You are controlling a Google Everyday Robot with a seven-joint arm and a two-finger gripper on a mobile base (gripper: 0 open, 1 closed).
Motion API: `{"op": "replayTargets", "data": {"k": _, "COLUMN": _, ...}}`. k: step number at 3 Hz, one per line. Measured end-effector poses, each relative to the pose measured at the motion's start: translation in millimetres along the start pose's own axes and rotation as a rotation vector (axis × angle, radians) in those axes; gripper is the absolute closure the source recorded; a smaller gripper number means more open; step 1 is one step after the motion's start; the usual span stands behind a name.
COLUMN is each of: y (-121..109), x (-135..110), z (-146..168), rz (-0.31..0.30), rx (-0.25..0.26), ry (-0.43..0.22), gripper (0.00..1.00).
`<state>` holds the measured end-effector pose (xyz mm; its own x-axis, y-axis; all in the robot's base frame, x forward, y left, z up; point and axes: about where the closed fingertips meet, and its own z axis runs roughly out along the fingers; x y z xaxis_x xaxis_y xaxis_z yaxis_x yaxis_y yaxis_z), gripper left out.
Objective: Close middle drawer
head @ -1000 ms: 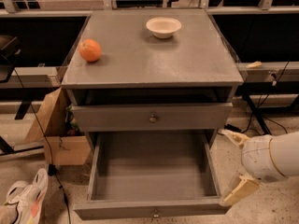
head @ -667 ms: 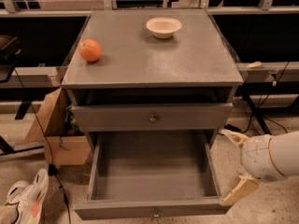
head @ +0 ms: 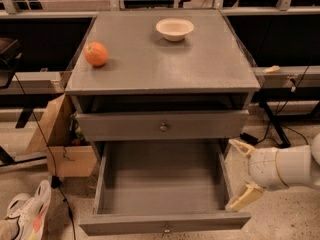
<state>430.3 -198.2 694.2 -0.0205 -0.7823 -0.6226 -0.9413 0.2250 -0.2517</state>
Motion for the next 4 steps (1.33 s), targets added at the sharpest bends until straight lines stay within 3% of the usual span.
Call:
{"op": "replayTargets", "data": {"k": 1, "y": 2, "x": 46, "z": 48, "rz": 0.044, "rx": -0.037, "ry": -0.034, "gripper": 0.00}}
{"op": "replayTargets", "data": {"k": 2, "y": 10, "x": 81, "z": 89, "rz": 0.080, "rx": -0.084, "ry": -0.025, "gripper": 0.00}}
{"op": "replayTargets", "data": {"k": 4, "y": 19, "x": 107, "z": 160, "rz": 0.105, "rx": -0.140, "ry": -0.008, "gripper": 0.00}}
